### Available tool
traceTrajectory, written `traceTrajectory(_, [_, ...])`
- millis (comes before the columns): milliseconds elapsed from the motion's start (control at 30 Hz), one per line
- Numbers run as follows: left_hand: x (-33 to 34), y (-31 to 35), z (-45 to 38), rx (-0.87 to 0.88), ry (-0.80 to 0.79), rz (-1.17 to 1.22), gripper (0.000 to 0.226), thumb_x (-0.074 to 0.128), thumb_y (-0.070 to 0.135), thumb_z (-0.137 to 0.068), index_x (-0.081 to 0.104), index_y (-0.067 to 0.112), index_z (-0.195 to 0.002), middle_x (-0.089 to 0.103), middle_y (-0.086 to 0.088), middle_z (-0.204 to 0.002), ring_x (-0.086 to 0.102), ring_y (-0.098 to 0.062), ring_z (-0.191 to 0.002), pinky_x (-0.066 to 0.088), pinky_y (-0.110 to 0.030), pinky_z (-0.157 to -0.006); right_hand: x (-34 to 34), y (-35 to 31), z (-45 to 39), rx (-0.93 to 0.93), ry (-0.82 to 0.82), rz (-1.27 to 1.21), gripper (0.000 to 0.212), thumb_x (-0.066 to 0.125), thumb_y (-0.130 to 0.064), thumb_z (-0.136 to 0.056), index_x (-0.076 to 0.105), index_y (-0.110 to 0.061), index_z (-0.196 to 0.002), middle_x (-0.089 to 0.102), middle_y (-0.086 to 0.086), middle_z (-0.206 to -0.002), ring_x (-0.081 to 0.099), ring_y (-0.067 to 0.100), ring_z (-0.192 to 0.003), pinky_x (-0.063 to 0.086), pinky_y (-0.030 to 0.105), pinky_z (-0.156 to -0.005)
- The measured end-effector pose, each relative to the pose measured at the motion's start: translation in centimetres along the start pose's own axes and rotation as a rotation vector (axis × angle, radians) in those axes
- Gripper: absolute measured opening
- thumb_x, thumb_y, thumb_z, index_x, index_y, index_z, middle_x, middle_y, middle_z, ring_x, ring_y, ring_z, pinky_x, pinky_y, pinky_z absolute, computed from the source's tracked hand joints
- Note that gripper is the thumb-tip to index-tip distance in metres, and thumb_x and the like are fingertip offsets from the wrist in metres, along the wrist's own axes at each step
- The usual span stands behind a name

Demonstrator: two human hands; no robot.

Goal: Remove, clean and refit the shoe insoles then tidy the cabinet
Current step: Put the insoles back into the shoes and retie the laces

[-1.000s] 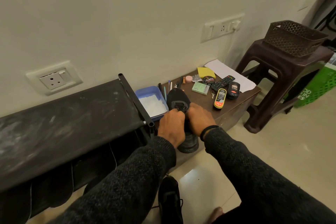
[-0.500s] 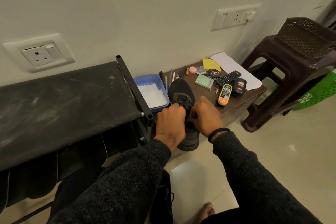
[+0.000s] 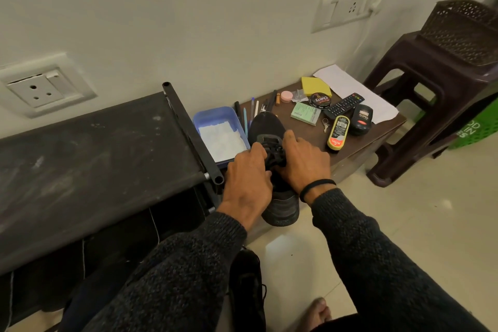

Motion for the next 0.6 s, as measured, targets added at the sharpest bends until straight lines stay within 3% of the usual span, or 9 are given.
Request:
traceTrajectory(167, [0.2, -0.3, -0.3, 0.002, 0.034, -0.03, 0.027, 0.072, 0.014, -0.087, 0.05, 0.02, -0.102, 0.052, -0.001, -0.102, 0.052, -0.019, -0.09, 0.052, -0.033, -0.079, -0.8, 0.0, 0.3, -0.053, -0.088, -0.125, 0.057, 0.076, -0.039, -0.084, 0.036, -0.022, -0.12, 0.057, 0.005, -0.111, 0.06, 0.029, -0.096, 0.044, 0.039, -0.068])
traceTrajectory(300, [0.6, -0.4, -0.8, -0.004, 0.025, -0.038, 0.027, 0.072, 0.02, -0.088, 0.047, 0.02, -0.099, 0.055, -0.001, -0.096, 0.052, -0.017, -0.084, 0.047, -0.029, -0.07, -2.4, 0.3, 2.1, -0.134, -0.082, -0.268, 0.04, 0.084, -0.036, -0.077, 0.05, -0.025, -0.096, 0.05, -0.004, -0.099, 0.053, 0.019, -0.087, 0.048, 0.034, -0.069])
traceTrajectory(433, [0.7, -0.4, -1.0, -0.021, 0.034, -0.049, 0.033, 0.073, 0.023, -0.087, 0.044, 0.021, -0.102, 0.057, -0.003, -0.098, 0.056, -0.022, -0.087, 0.054, -0.036, -0.072, -2.3, 0.6, 3.3, -0.188, -0.061, -0.265, 0.016, 0.074, -0.039, -0.088, 0.066, -0.025, -0.089, 0.047, -0.005, -0.096, 0.048, 0.014, -0.087, 0.043, 0.03, -0.07])
traceTrajectory(600, [1.0, -0.7, -1.3, -0.058, 0.026, -0.084, 0.04, 0.07, 0.028, -0.088, 0.045, 0.019, -0.118, 0.062, -0.007, -0.11, 0.06, -0.027, -0.098, 0.056, -0.04, -0.08, -3.2, 1.2, 2.6, -0.105, 0.109, -0.384, 0.023, 0.073, -0.039, -0.089, 0.055, -0.026, -0.082, 0.054, -0.006, -0.084, 0.053, 0.013, -0.074, 0.049, 0.033, -0.063])
Point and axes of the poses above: each hand's wrist, its own z-axis away from the middle knuckle, its own x-axis out of the palm, y = z × x, the point moved 10 cm from there along -z, towards the middle knuckle
